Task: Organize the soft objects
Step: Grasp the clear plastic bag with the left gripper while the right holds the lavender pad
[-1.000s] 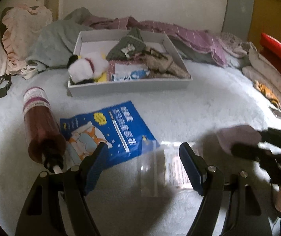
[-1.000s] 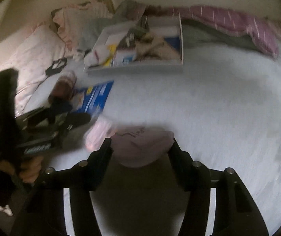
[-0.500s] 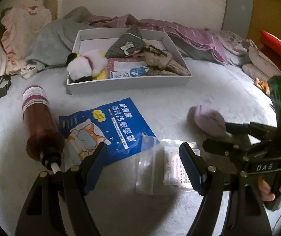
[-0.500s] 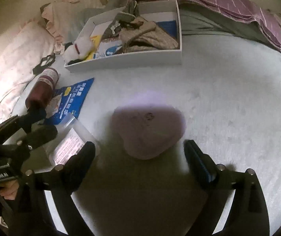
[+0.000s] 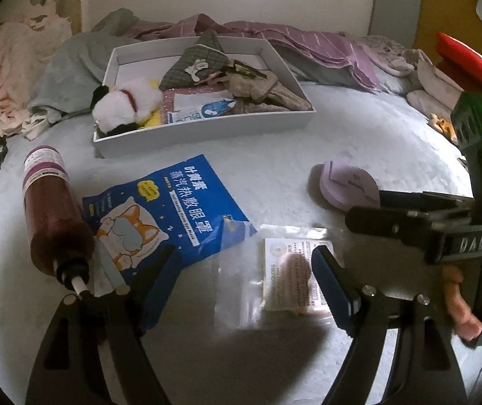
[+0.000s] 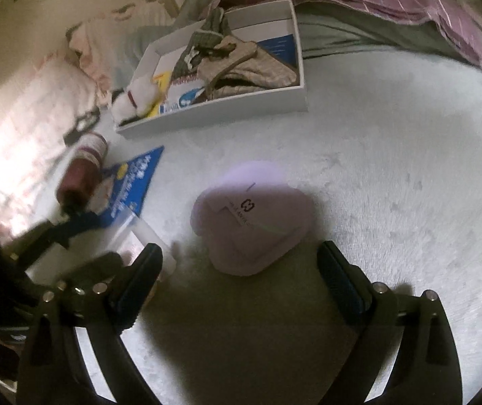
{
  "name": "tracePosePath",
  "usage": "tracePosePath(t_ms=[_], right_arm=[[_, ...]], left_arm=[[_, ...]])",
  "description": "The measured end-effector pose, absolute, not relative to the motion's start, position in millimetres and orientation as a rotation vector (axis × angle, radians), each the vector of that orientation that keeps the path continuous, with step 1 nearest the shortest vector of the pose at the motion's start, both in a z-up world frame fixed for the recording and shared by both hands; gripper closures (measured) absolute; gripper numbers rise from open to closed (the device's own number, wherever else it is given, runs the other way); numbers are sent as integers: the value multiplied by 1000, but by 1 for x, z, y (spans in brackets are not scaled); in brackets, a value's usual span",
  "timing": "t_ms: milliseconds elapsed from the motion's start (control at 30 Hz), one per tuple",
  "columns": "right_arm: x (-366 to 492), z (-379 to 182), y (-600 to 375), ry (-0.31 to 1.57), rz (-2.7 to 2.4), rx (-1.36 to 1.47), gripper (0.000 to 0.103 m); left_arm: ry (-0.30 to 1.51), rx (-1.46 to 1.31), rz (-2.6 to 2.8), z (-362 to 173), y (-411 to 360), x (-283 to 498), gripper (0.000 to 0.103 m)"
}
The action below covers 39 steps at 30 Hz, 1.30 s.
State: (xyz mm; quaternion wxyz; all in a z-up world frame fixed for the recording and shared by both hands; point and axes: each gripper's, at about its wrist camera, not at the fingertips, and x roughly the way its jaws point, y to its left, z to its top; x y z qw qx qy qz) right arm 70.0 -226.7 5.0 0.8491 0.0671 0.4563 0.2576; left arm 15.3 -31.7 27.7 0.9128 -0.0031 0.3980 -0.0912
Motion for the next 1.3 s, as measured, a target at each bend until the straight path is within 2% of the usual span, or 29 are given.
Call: tracePosePath(t_ms=[67, 167, 267, 367, 467, 700, 833, 900, 1067, 1200, 1267, 1300], right_arm=[[71, 6, -230, 963, 545, 171, 12], [65, 8, -226, 941, 485, 132, 22], [61, 14, -222, 905, 457, 84, 22], [58, 17, -219, 877, 452, 56, 22], [61, 15, -213, 897, 445, 20, 22], [67, 20, -209, 864, 438, 6, 22], [88, 21, -203, 891, 486, -5, 22], [90, 13, -205, 914, 494, 23, 22], [77, 16, -221, 874, 488, 88, 22], [80, 13, -219, 889, 468, 70, 22], [80, 13, -218, 892, 466, 63, 22], [80, 14, -218, 887, 465, 63, 22]], left_arm=[[813, -14, -220, 30, -34, 13, 23], [821, 8, -242, 29, -42, 11, 23], [862, 61, -241, 22, -53, 16, 22], [912, 87, -266, 14, -60, 22, 13], [928, 102, -260, 10, -63, 24, 11], [919, 72, -274, 8, -58, 23, 11], [906, 61, -266, 9, -55, 21, 14], [898, 78, -244, 10, -56, 19, 18], [875, 82, -180, 14, -52, 16, 43], [870, 58, -164, 15, -47, 14, 58], [867, 38, -158, 15, -43, 15, 74], [867, 27, -157, 15, -41, 15, 77]])
